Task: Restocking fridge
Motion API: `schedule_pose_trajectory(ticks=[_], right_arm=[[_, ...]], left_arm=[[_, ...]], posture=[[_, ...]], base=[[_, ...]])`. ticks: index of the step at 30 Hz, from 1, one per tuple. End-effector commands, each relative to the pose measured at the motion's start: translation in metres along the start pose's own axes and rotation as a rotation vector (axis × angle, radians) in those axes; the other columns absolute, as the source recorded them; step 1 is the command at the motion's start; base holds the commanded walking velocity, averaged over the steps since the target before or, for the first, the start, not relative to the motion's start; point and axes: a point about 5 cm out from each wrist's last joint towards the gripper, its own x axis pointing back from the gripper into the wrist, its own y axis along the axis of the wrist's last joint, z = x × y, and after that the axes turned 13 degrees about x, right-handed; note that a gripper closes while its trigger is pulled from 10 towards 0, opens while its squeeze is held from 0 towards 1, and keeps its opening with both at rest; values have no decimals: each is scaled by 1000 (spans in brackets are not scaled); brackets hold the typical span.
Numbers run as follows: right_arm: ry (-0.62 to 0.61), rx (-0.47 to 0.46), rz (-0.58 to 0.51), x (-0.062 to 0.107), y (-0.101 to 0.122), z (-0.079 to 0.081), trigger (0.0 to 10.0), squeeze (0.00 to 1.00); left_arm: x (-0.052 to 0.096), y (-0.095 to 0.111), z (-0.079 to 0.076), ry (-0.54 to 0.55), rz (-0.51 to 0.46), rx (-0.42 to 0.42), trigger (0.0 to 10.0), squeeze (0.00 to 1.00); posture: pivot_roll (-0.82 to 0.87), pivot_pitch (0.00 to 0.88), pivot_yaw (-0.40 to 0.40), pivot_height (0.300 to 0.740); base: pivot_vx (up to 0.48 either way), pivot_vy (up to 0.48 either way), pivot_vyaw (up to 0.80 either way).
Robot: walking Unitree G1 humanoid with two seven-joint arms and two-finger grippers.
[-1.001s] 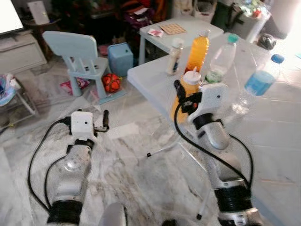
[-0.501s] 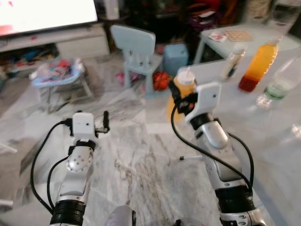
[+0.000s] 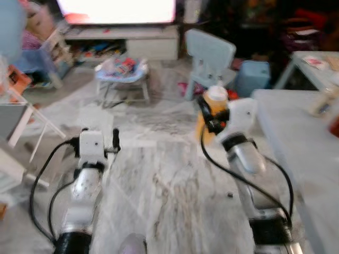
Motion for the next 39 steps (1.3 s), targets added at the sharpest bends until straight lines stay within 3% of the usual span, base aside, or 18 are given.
schedule_pose_trajectory(ticks=[1, 13, 25, 39], right_arm=[[-35, 29, -4, 3, -1, -11, 10000, 0], [-39, 47, 28, 3, -11, -18, 10000, 0], [54, 23, -16, -8, -3, -2, 10000, 0], [66, 32, -31, -13, -1, 0, 10000, 0]], left_arm=[[3, 6, -1, 0, -28, -10, 10000, 0], [22, -5, 8, 62, -3, -8, 10000, 0], [6, 8, 13, 80, -63, -6, 10000, 0], [5, 8, 8, -18, -32, 12, 10000, 0]], posture=[[69, 15, 10, 740], [93, 19, -3, 740], [96, 16, -15, 740], [96, 21, -14, 740]], base=[[0, 480, 800], [0, 480, 800], [0, 480, 800], [112, 433, 800]])
